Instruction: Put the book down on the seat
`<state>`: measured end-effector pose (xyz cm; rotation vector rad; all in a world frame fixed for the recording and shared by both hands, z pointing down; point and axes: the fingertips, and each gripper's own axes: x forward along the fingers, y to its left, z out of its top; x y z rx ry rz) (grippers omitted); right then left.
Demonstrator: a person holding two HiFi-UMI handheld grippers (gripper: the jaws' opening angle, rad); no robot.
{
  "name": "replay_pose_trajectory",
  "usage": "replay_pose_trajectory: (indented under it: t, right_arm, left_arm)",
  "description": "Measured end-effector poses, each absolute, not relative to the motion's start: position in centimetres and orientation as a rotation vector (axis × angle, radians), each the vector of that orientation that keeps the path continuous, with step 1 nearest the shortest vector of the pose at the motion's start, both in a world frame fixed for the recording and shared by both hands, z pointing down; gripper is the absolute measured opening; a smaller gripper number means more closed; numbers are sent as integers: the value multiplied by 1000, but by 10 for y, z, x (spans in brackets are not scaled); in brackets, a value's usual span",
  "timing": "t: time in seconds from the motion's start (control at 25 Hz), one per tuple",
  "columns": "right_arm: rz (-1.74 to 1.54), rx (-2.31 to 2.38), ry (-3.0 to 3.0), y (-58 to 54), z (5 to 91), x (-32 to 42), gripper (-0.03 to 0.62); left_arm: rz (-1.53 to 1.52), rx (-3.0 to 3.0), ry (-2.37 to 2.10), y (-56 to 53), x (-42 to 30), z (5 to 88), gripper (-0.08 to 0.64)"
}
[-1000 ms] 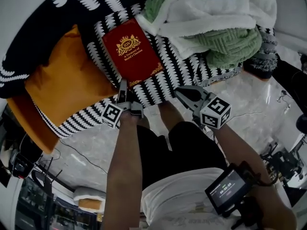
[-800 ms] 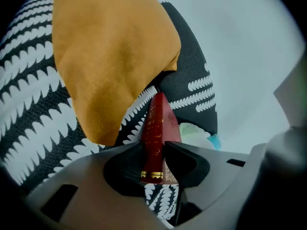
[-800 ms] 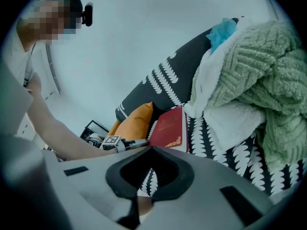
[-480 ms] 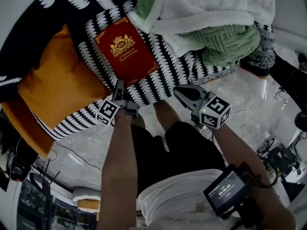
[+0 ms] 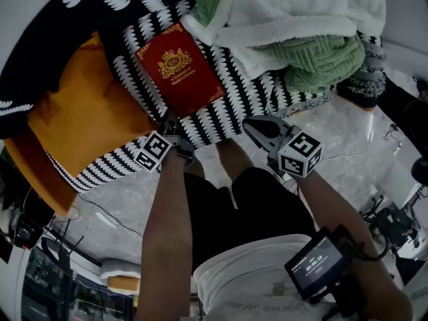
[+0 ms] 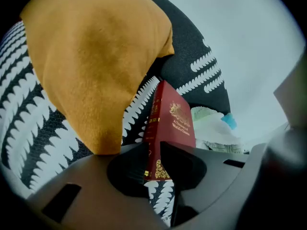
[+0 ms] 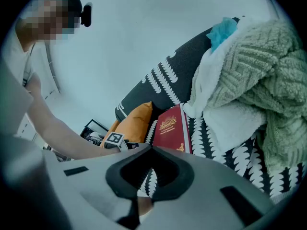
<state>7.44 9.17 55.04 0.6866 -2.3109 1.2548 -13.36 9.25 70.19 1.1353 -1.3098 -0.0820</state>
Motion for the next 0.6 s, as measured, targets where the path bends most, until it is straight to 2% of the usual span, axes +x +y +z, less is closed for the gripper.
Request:
replay_pose_trajectory:
  t: [0.48, 0.6]
  right_arm:
    - [1224, 689, -2303, 90, 564, 57, 14]
    - [1210, 701, -2304, 88, 565, 46, 14]
  left_arm:
    - [189, 1433, -1116, 120, -119, 655, 77]
    - [176, 1455, -1119, 118, -130, 639, 21]
